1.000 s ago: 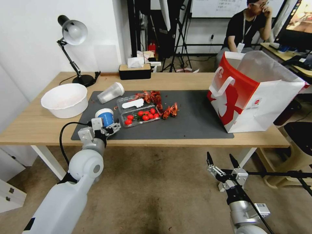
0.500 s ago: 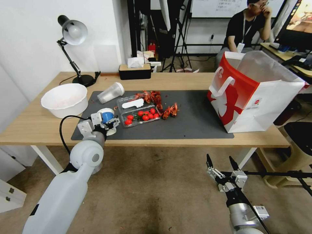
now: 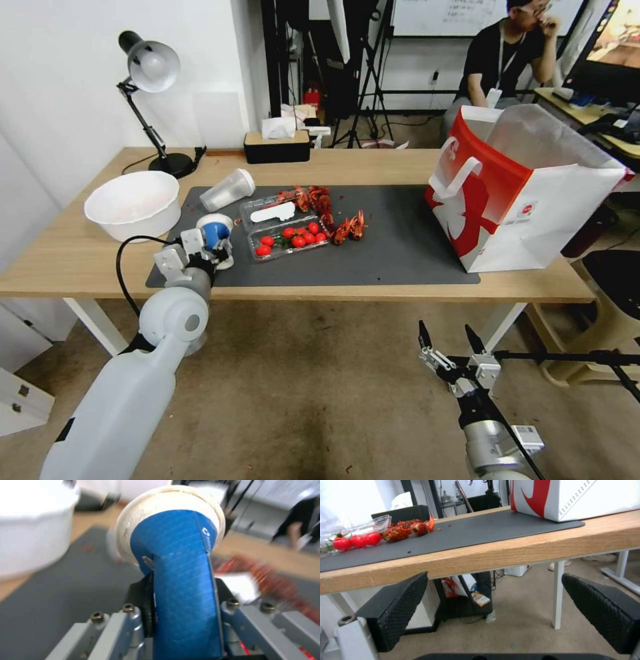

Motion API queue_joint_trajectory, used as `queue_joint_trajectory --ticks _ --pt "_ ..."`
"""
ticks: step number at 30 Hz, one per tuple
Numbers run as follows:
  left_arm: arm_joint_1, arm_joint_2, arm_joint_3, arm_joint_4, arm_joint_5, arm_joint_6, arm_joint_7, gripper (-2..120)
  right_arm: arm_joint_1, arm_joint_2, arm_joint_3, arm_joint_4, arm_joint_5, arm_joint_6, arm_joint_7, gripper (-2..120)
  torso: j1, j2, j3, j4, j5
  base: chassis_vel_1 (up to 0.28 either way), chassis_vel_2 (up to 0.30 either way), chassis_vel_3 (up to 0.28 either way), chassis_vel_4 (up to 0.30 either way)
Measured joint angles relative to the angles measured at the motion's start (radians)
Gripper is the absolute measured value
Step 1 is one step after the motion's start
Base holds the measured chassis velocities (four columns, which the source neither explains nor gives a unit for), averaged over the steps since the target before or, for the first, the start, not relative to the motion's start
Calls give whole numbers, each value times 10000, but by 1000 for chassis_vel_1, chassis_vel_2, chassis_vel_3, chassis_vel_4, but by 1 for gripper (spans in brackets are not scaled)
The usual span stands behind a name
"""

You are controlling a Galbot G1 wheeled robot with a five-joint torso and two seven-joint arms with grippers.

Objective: Pick up the trash from the table and place it into the takeout bag.

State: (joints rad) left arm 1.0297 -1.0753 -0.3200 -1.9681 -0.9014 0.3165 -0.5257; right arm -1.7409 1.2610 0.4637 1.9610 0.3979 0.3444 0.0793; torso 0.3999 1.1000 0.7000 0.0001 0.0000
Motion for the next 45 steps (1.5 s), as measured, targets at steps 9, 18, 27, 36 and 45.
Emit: queue_joint_trajectory --ticks 9,18,27,36,45 --pt "-612 352 279 -392 70 -1798 1703 5 -83 93 0 76 -116 14 0 100 0 0 1 0 0 0 0 0 0" --pt "-2504 549 1542 54 -370 -2497 2756 0 -127 206 17 265 -274 9 1 100 0 -1 0 0 -1 0 0 0 0" --pt "-4986 -212 3930 1224 -448 -2824 3259 0 -148 399 54 478 -503 -50 10 100 0 -1 1 -1 3 0 0 0 0" --pt "-7220 -1789 5625 2991 -460 -3013 3570 0 -205 704 -14 599 -847 -58 12 100 1 -1 2 -1 4 0 0 0 0" --pt "-8692 -3748 7131 4849 -52 -3222 4165 0 -194 834 -23 477 -907 -49 6 100 0 -1 1 -1 3 0 0 0 0"
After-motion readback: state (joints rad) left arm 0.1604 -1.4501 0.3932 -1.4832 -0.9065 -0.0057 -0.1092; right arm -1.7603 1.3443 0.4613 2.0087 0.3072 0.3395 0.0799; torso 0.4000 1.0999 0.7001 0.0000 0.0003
